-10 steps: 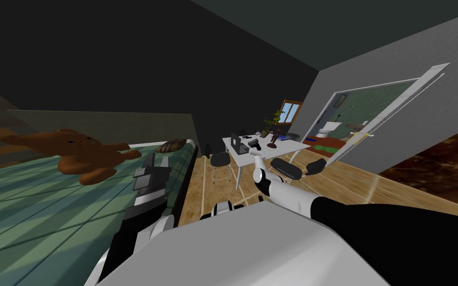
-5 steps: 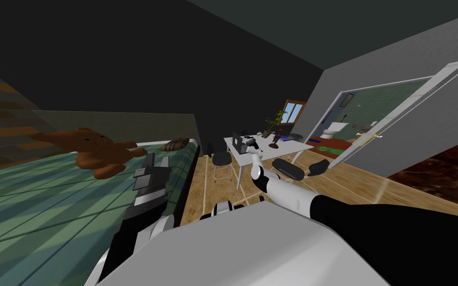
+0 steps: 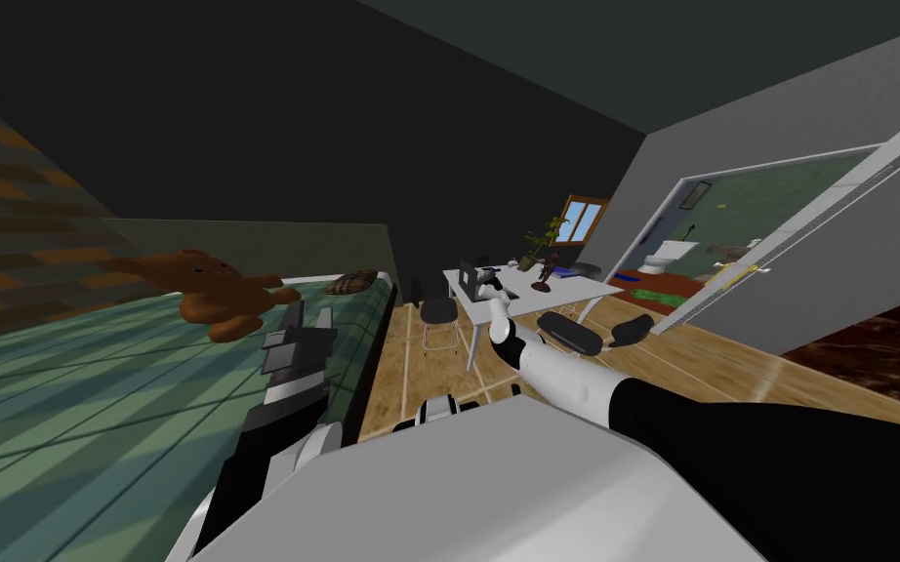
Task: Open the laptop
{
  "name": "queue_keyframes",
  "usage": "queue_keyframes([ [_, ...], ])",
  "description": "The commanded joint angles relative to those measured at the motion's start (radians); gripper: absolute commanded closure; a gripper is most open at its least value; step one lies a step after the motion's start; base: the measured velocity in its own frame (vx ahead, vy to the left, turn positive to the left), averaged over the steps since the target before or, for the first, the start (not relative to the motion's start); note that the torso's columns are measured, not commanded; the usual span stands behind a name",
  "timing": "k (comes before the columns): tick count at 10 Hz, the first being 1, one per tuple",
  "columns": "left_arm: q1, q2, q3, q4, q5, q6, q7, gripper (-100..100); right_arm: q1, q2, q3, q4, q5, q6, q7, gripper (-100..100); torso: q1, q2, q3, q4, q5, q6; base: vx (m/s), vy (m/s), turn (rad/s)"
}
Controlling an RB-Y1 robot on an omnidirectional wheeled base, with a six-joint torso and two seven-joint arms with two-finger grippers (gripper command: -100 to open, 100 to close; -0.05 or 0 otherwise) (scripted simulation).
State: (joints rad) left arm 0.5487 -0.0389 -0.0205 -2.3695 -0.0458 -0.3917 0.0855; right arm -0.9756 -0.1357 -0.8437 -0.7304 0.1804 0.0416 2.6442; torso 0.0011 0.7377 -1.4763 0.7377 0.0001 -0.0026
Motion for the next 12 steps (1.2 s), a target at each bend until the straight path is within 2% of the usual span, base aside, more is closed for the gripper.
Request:
queue_keyframes([
  [1, 0.0, 0.0, 0.0, 0.0, 0.0, 0.0, 0.0, 0, -0.021, 0.017, -0.01, 0.015, 0.002, -0.002, 0.058, -100, 0.002, 0.0, 0.0, -0.001, 0.0, -0.001, -0.031, 0.015, 0.039],
  [4, 0.0, 0.0, 0.0, 0.0, 0.0, 0.0, 0.0, 0, -0.05, 0.028, -0.028, 0.046, 0.008, -0.011, 0.131, -100, 0.001, -0.001, -0.001, 0.0, 0.0, 0.0, -0.02, 0.014, 0.038],
  [6, 0.0, 0.0, 0.0, 0.0, 0.0, 0.0, 0.0, 0, -0.05, 0.022, -0.031, 0.05, 0.009, -0.014, 0.121, -100, -0.001, -0.001, -0.001, 0.0, 0.0, 0.002, -0.005, 0.002, 0.005],
  [7, 0.0, 0.0, 0.0, 0.0, 0.0, 0.0, 0.0, 0, -0.05, 0.022, -0.031, 0.049, 0.009, -0.014, 0.121, 100, -0.002, -0.001, -0.001, 0.0, 0.0, 0.003, 0.0, 0.0, 0.0],
  [8, 0.0, 0.0, 0.0, 0.0, 0.0, 0.0, 0.0, 0, 0.0, -0.028, 0.019, 0.017, 0.042, 0.034, 0.071, 100, -0.002, 0.0, 0.0, 0.0, 0.0, 0.003, -0.037, 0.004, 0.693],
  [9, 0.0, 0.0, 0.0, 0.0, 0.0, 0.0, 0.0, 0, -0.007, -0.049, 0.014, 0.023, 0.042, 0.034, 0.035, 100, 0.001, 0.001, -0.002, -0.004, 0.01, 0.014, -0.053, -0.031, 0.386],
  [10, 0.0, 0.0, 0.0, 0.0, 0.0, 0.0, 0.0, 0, 0.026, -0.066, 0.036, 0.017, 0.042, 0.034, -0.006, 100, 0.005, -0.003, -0.004, -0.006, 0.008, 0.013, -0.047, -0.034, 0.125],
  [11, 0.0, 0.0, 0.0, 0.0, 0.0, 0.0, 0.0, 0, 0.047, -0.096, 0.036, 0.017, 0.042, 0.034, -0.032, 100, -0.001, -0.004, -0.003, -0.003, 0.002, 0.011, -0.02, -0.006, -0.061],
  [12, 0.0, 0.0, 0.0, 0.0, 0.0, 0.0, 0.0, 0, 0.064, -0.096, 0.036, 0.017, 0.042, 0.034, -0.057, 100, -0.005, -0.003, -0.002, -0.001, -0.001, 0.009, 0.005, -0.002, -0.049],
])
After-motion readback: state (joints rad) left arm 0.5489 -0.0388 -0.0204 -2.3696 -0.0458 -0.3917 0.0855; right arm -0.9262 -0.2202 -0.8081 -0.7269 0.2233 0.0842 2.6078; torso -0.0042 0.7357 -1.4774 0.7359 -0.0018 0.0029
